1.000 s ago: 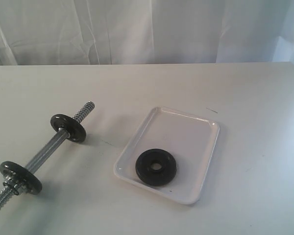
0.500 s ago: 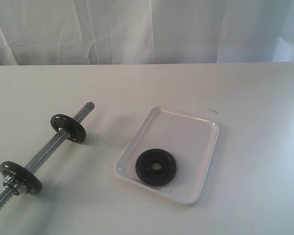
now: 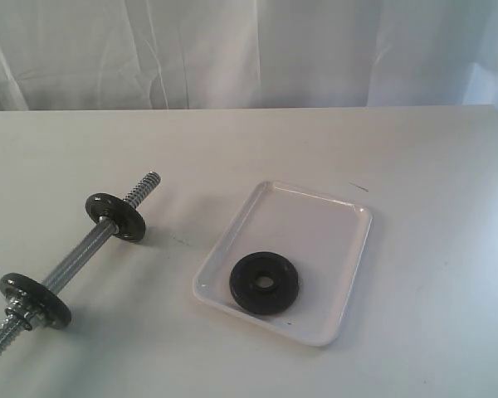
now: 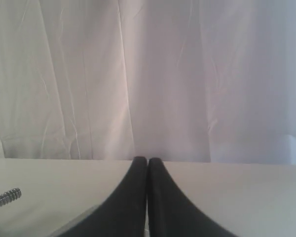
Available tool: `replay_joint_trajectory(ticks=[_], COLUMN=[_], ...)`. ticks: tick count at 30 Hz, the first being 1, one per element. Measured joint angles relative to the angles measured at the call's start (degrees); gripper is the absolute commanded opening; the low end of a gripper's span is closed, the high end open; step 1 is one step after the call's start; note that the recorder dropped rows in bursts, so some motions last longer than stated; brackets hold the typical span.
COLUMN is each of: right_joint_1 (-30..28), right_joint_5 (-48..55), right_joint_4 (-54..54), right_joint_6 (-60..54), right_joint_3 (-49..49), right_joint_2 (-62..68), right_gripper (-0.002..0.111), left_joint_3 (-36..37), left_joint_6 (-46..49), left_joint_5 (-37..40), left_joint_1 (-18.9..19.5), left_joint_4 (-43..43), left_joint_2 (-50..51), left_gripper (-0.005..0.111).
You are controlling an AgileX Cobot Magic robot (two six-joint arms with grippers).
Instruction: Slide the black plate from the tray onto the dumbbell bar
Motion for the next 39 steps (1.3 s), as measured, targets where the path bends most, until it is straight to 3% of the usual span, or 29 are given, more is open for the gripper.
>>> replay_joint_trajectory(ticks=[4, 8, 11, 14, 18, 24, 29, 34, 39], right_joint_1=[0.00, 0.00, 0.00, 0.00, 0.00, 0.92, 3.73, 7.69, 12.35], right_joint_5=[-4.04, -17.60, -23.68, -23.41, -15.42, 0.03, 14.77, 28.19, 35.59], right_joint_4=[0.00, 1.90, 7.52, 12.75, 12.34, 2.48, -1.08, -1.51, -1.51], right_joint_6=[4.31, 8.34, 9.01, 8.81, 7.58, 5.41, -1.19, -5.79, -7.87], right_joint_3=[0.00, 0.00, -0.67, -3.71, -10.24, -20.51, -27.07, -31.65, -34.36], right_joint_2=[0.00, -0.06, -0.06, 1.92, 8.65, 18.14, 25.94, 33.99, 40.94], right_gripper=[0.000, 0.000, 0.000, 0.000, 0.000, 0.000, 0.000, 0.000, 0.000], left_joint_3=[-5.96, -11.16, -14.26, -16.67, -19.02, -19.78, -19.90, -21.37, -25.81], left_joint_6=[0.00, 0.00, -0.24, -4.91, -10.99, -9.77, -6.90, -0.26, 4.93], left_joint_5=[3.31, 6.01, 9.87, 18.95, 35.33, 56.11, 63.41, 67.53, 73.68], left_joint_1=[0.00, 0.00, 0.00, 0.00, 0.00, -2.12, -7.15, -15.42, -19.64], left_joint_4=[0.00, 2.23, 9.88, 20.21, 28.77, 32.40, 31.35, 24.40, 15.92], left_joint_2=[0.83, 5.00, 9.32, 13.52, 18.95, 23.00, 25.88, 28.47, 37.55], left_gripper=[0.000, 0.000, 0.000, 0.000, 0.000, 0.000, 0.000, 0.000, 0.000])
